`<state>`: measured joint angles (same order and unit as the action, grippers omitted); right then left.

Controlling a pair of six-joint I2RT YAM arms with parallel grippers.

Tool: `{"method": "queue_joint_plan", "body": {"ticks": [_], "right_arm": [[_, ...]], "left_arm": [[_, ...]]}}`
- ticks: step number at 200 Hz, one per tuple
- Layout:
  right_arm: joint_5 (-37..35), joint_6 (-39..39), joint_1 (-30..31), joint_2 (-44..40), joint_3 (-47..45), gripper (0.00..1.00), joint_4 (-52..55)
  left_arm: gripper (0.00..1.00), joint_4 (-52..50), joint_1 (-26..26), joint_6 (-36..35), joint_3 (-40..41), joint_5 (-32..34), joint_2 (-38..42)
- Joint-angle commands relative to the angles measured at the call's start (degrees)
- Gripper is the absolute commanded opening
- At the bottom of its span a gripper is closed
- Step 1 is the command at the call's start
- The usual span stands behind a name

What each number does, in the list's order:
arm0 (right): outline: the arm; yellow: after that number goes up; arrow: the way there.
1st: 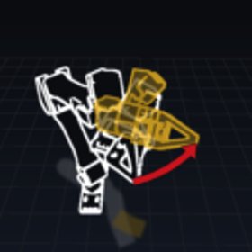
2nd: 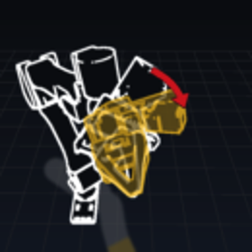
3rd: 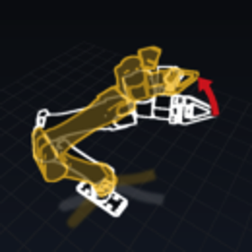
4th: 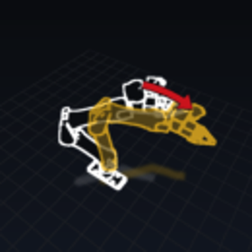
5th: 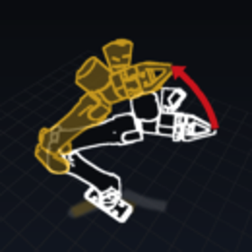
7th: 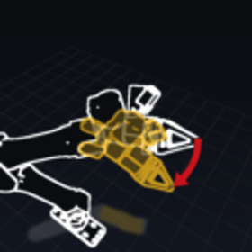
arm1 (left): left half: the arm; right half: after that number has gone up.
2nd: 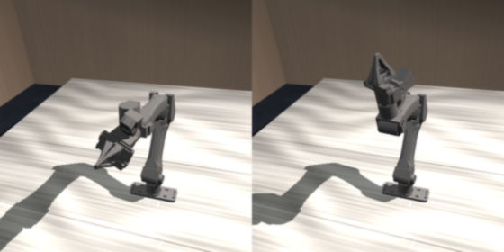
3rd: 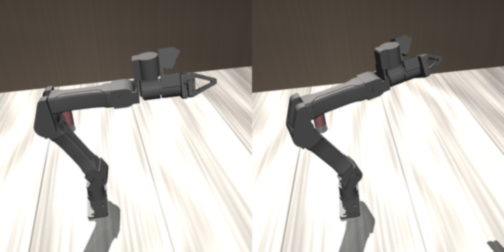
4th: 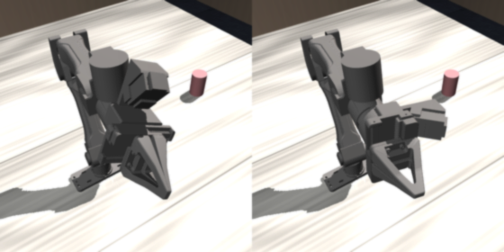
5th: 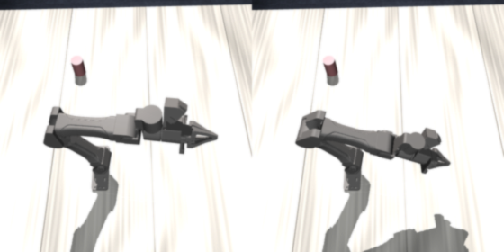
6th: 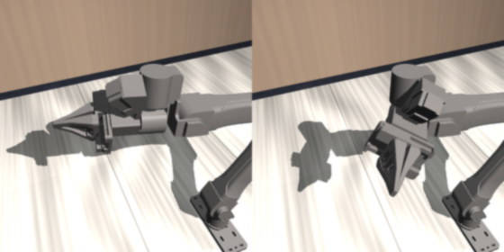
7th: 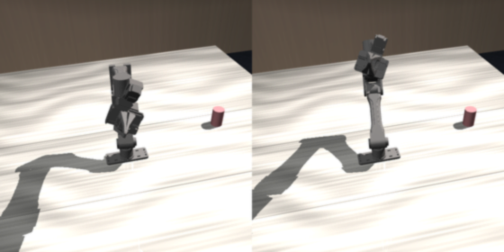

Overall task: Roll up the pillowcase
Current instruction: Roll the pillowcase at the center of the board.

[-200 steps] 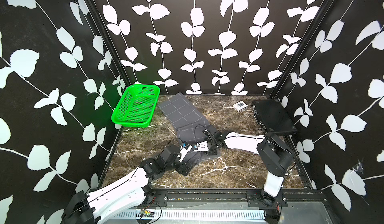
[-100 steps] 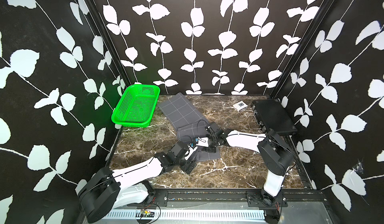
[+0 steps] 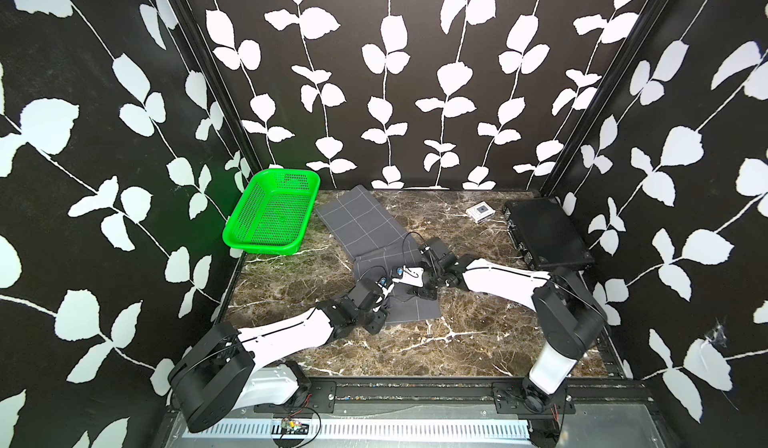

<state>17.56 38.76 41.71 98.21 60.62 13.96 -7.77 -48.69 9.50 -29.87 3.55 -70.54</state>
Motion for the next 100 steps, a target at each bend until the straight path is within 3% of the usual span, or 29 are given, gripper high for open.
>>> {"method": "queue_joint_plan", "body": {"ticks": [1, 66, 100], "right_arm": [[-1.9, -1.7, -0.8, -4.0, -3.2, 0.42, 2.8], [-6.4, -1.1, -3.3, -9.7, -8.2, 0.43, 7.0], [-6.1, -0.4, -3.3, -7.8, -7.8, 0.42, 7.2]], "left_arm": [[0.48, -0.4, 0.4, 3.0, -0.7, 1.7, 1.4], [0.2, -9.1, 0.6, 12.0, -2.8, -0.5, 4.4], [0.19, -16.9, 0.6, 17.0, -4.6, -0.8, 4.7]]}}
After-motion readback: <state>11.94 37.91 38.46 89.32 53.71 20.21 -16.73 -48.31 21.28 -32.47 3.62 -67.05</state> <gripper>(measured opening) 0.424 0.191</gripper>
